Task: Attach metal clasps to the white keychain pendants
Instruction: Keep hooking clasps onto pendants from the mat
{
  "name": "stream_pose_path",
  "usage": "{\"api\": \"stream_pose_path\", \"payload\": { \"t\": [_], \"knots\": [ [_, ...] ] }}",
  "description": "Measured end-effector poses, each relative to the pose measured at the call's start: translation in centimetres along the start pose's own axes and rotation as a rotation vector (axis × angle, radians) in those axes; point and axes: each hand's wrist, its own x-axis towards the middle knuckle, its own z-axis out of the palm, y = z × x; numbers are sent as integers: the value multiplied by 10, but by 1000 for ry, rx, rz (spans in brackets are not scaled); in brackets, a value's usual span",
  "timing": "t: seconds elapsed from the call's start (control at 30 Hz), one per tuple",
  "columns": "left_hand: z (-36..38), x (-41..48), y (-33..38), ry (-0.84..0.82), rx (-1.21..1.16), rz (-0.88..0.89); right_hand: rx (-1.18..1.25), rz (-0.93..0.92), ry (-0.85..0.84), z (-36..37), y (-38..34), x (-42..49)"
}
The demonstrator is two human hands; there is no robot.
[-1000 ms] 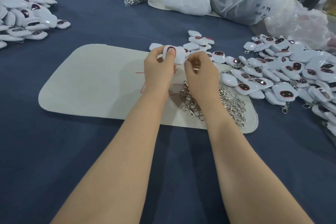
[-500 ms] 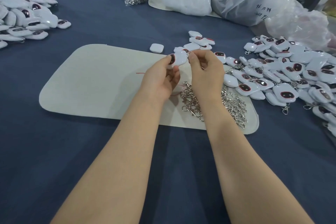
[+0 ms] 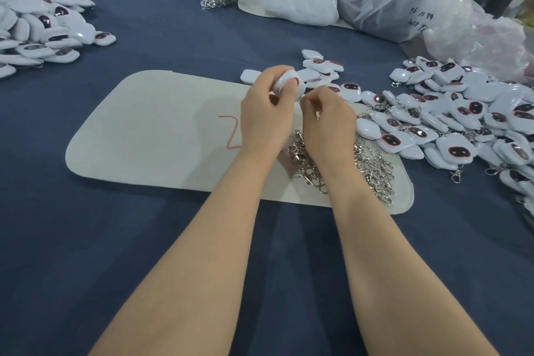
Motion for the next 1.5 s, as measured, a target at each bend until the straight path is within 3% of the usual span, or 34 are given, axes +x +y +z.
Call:
{"api": "stream_pose_path", "payload": {
  "t": [0.13,0.2,0.3,0.4,0.8,1.0,1.2,1.4,1.5],
  "knots": [
    [3,-1,-2,-31,133,147,62,30,-11,-1,1,0],
    [2,1,-2,0,-25,25,133,74,-6,-1,-1,1],
    [-3,7,-2,125,-323,-317,204,104,-62,1,-4,0],
    [-7,11,-3,126,-512,-563,237,114,-111,2,-5,0],
    [-9,10,-1,-38,-840,-819,462,164,79,0,-14,0],
    [-13,10,-1,-50,-1022,-962,477,120,50,0,-17,-1],
    [-13,7,1,-67,-1053,-963,368,94,104,-3,-14,0],
    [-10,7,1,11,-916,-786,218,60,82,-4,-9,2],
    [-7,7,2,43,-700,-595,159,64,50,-4,-7,2]
  ]
}}
